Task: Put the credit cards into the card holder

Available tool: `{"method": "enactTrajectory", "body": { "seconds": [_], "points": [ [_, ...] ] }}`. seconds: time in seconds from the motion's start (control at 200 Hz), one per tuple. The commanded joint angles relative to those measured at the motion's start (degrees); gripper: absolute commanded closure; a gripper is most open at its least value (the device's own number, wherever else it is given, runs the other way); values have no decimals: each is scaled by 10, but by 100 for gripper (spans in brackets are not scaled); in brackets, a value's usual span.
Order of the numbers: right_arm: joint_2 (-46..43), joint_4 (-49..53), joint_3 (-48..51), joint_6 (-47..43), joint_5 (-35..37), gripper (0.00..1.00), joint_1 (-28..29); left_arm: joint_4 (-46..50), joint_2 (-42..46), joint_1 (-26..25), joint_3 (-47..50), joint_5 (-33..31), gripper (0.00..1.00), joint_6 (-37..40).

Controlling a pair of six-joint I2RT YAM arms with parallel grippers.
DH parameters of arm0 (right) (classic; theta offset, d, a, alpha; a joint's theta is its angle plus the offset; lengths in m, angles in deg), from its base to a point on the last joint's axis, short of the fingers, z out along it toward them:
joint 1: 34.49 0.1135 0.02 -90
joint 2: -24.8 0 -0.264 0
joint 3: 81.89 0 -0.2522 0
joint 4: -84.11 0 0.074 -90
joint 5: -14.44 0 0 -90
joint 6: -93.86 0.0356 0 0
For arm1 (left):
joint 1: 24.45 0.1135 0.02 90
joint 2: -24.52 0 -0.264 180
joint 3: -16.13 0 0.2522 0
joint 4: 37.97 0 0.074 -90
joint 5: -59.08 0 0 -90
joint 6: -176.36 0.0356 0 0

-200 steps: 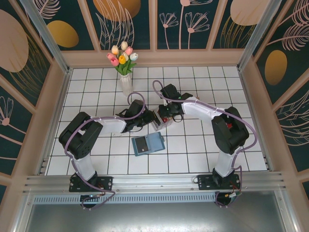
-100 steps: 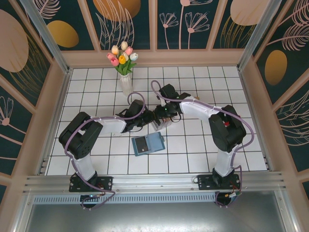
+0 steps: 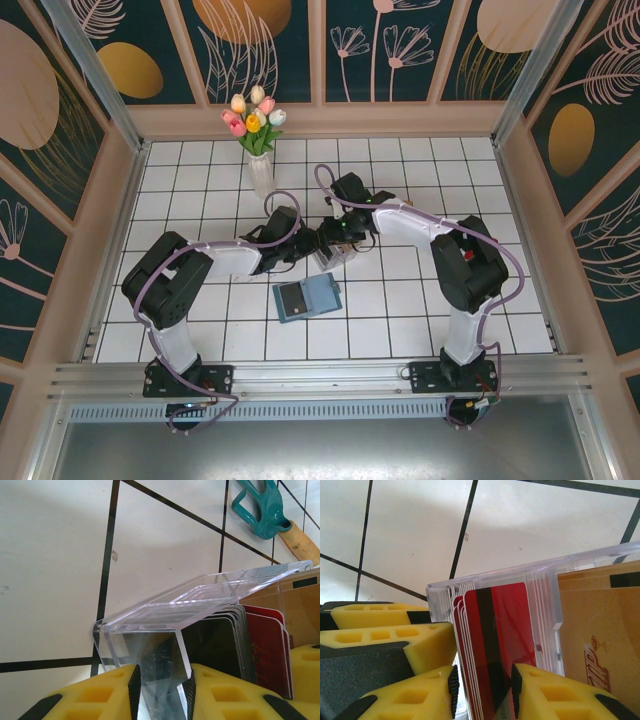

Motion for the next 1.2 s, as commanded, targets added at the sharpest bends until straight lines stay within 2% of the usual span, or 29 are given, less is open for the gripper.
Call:
{"method": "enactTrajectory", "body": {
  "seconds": [0.0, 0.49, 1.196],
  "points": [
    [-20, -18, -2, 7, -48, 64, 4, 58, -21, 3, 12, -7, 69, 10],
    [-46, -19, 13, 9, -63, 67, -4, 58, -21, 3, 11, -7, 69, 10],
    [-69, -16, 19, 6, -64, 84, -28, 60, -22, 2, 11, -7, 69, 10]
  ]
}}
